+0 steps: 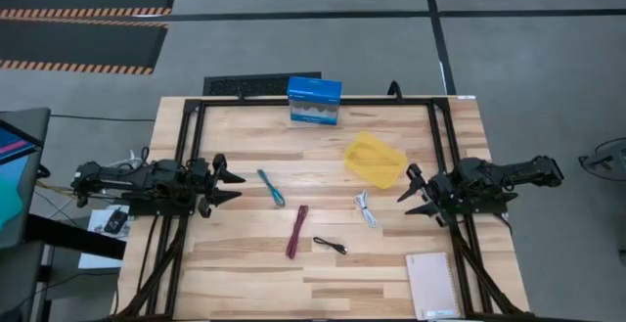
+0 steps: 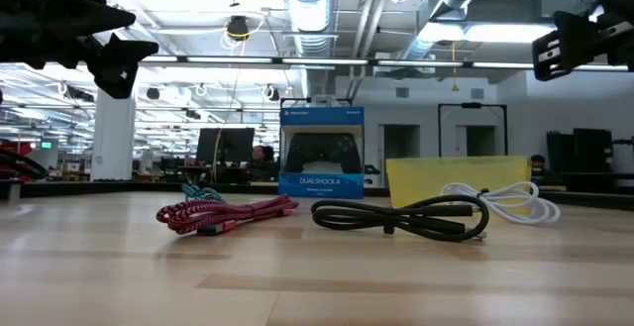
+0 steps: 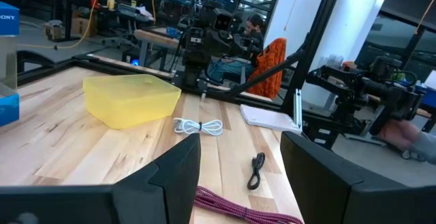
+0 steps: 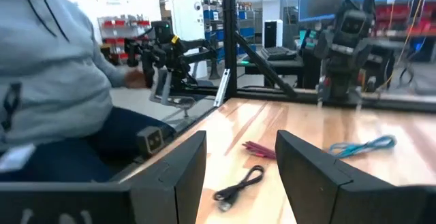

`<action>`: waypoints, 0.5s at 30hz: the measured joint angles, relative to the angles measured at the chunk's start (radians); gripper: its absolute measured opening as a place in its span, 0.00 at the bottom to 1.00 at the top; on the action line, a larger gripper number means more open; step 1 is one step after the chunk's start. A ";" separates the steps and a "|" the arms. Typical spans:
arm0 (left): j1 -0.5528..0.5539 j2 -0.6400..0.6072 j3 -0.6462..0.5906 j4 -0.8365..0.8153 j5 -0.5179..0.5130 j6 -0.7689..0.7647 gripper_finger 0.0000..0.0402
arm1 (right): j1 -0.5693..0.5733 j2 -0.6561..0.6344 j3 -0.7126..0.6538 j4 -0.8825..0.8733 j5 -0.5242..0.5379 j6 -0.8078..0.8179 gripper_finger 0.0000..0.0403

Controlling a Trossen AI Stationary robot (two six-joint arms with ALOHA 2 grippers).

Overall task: Pick and place USB-C Cables
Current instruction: Put the blue charger cable into the yellow bin

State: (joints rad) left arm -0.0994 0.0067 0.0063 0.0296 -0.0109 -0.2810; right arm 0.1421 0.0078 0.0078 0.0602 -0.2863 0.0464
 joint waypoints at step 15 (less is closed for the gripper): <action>0.000 0.000 0.000 0.000 0.000 -0.017 0.48 | -0.008 0.000 0.000 0.419 0.024 0.259 0.50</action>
State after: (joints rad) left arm -0.0995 0.0066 0.0063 0.0299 -0.0109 -0.2980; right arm 0.1345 0.0079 0.0078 0.4794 -0.2626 0.3052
